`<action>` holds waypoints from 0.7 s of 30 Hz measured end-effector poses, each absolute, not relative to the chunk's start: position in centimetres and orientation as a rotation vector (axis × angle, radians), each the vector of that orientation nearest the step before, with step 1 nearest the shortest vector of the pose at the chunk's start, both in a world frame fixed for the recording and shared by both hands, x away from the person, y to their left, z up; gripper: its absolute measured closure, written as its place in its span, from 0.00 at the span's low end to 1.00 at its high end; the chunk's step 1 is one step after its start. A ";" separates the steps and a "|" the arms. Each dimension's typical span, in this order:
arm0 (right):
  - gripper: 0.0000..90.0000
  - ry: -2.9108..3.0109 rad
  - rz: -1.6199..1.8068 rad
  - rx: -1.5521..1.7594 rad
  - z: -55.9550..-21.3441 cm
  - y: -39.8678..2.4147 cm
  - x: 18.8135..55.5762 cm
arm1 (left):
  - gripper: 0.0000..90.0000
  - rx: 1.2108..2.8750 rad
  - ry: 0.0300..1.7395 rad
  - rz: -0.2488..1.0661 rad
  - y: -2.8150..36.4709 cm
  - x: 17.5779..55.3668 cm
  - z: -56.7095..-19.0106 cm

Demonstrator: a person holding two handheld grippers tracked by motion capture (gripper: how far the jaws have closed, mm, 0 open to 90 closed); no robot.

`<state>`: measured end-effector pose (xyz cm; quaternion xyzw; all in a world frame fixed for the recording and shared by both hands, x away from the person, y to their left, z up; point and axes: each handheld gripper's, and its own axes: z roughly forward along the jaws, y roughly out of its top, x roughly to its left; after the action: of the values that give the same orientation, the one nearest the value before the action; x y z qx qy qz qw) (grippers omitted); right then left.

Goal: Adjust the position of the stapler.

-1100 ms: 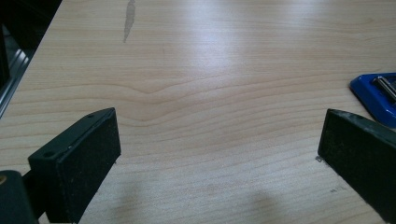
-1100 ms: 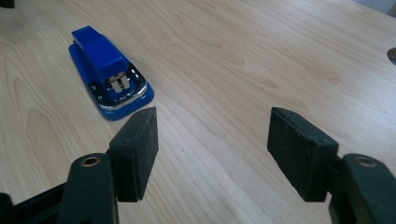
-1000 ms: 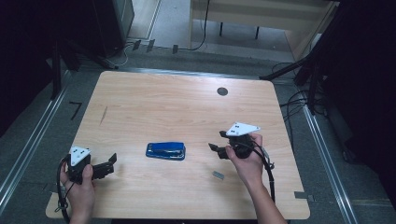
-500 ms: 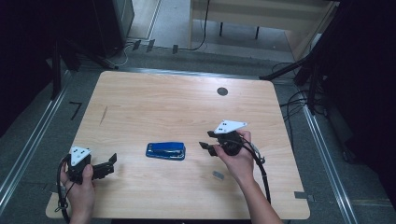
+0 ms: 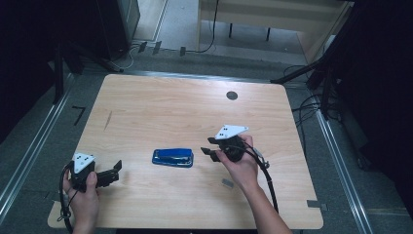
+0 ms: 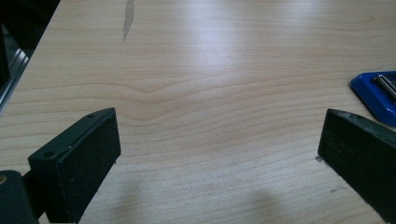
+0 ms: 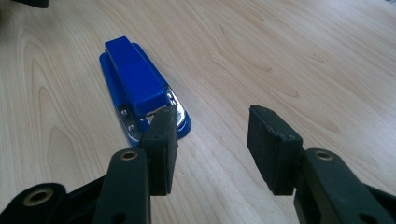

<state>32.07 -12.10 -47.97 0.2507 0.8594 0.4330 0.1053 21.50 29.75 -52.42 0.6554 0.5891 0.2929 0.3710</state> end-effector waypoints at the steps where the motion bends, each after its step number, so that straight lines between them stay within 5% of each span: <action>1: 0.60 2.532 1.274 0.733 -48.0 -12.0 32.1 | 0.00 1.680 1.513 0.750 29.7 21.5 -52.4; 21: 0.55 2.613 1.248 0.641 -48.4 -9.0 32.5 | 0.00 1.689 1.517 0.747 29.7 21.6 -52.4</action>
<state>32.51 -9.02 -48.43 0.2153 0.8776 0.4193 0.0878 21.56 29.72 -52.41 0.6574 0.5905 0.2908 0.3668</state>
